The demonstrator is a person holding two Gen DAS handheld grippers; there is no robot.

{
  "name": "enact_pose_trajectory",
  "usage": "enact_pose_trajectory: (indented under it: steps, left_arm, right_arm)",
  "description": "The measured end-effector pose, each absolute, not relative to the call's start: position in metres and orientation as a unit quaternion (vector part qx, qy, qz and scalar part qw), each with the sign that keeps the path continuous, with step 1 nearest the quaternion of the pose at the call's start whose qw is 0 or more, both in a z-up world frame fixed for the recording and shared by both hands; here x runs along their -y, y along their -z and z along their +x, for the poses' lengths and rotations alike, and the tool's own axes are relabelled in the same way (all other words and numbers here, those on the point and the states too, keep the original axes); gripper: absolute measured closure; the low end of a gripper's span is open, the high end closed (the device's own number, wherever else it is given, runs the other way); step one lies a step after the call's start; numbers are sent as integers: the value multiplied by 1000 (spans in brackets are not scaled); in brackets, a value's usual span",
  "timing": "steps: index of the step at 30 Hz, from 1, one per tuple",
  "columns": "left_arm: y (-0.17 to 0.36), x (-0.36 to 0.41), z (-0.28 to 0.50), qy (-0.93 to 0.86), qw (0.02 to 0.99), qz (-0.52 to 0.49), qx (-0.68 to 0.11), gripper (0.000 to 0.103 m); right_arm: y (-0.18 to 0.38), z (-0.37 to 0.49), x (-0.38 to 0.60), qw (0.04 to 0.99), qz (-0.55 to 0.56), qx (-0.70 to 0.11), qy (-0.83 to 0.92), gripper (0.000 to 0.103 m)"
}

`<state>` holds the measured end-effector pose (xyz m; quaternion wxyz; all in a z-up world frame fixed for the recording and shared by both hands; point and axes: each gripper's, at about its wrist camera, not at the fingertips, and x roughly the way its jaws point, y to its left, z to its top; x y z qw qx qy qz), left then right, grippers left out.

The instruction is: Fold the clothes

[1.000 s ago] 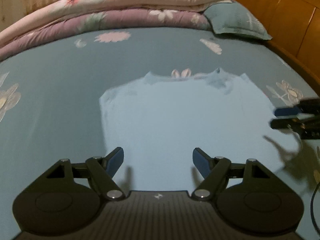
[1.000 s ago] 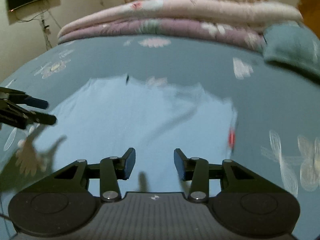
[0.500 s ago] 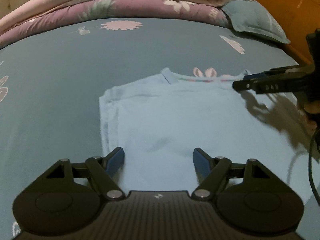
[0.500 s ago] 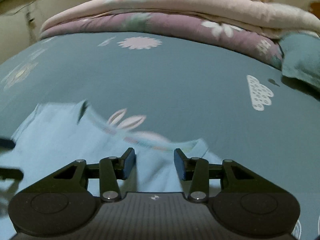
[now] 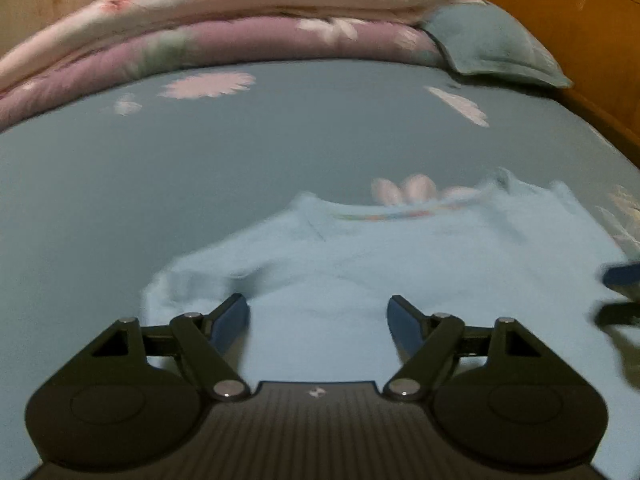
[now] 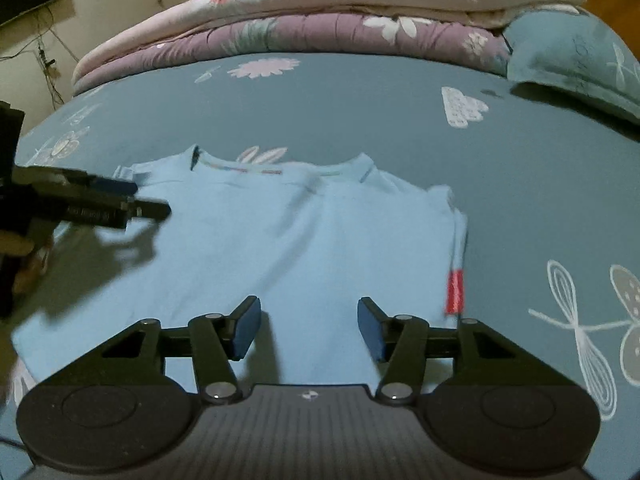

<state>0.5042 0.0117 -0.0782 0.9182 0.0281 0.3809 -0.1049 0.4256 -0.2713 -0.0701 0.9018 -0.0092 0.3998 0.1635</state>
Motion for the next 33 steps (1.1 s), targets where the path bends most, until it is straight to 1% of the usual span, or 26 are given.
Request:
enact_pose_trajectory:
  steps: [2, 3, 4, 8, 11, 13, 14, 17, 18, 21, 23, 26, 27, 28, 29, 30, 33]
  left_arm:
    - [75, -19, 507, 71, 921, 31, -381, 23]
    - [72, -21, 508, 57, 922, 33, -382, 27]
    - [68, -22, 506, 58, 922, 29, -381, 27]
    - [54, -14, 484, 120, 923, 13, -365, 25]
    - [61, -1, 475, 170, 911, 29, -374, 23]
    - [73, -1, 478, 140, 910, 50, -388, 23]
    - [78, -4, 480, 117, 910, 55, -393, 21]
    - [75, -20, 485, 70, 916, 33, -393, 20]
    - [71, -20, 485, 62, 918, 38, -389, 22]
    - [60, -18, 485, 74, 926, 35, -368, 23]
    - [63, -15, 490, 99, 922, 19, -373, 21]
    - [72, -12, 499, 109, 915, 12, -388, 21]
    - [75, -15, 501, 89, 917, 14, -388, 19]
    - [77, -18, 503, 68, 919, 17, -389, 18]
    - [78, -22, 505, 52, 919, 14, -390, 19]
    - [74, -25, 504, 44, 919, 5, -393, 21]
    - [58, -21, 494, 54, 922, 19, -382, 21]
  right_arm:
    - [69, 427, 274, 904, -6, -397, -159, 42]
    - [68, 428, 275, 905, -4, -395, -156, 42]
    - [67, 429, 276, 907, -3, -393, -154, 41]
    - [64, 440, 267, 910, -17, -377, -169, 40]
    - [65, 455, 259, 912, -33, -370, -174, 40]
    - [72, 469, 266, 913, -25, -373, -164, 40]
    - [74, 473, 273, 914, -22, -375, -153, 40]
    - [76, 483, 293, 915, 3, -382, -127, 45]
    - [72, 482, 294, 919, -1, -379, -109, 44]
    - [60, 479, 292, 926, -9, -365, -97, 43]
    - [61, 481, 286, 923, -1, -363, -125, 41]
    - [71, 491, 273, 922, -34, -368, -118, 41]
    - [75, 495, 274, 922, -34, -369, -111, 41]
    - [79, 500, 275, 922, -35, -371, -103, 35]
    - [82, 504, 275, 922, -35, -372, -95, 35]
    - [78, 506, 279, 922, -23, -376, -89, 35]
    - [64, 504, 286, 921, 4, -380, -83, 35]
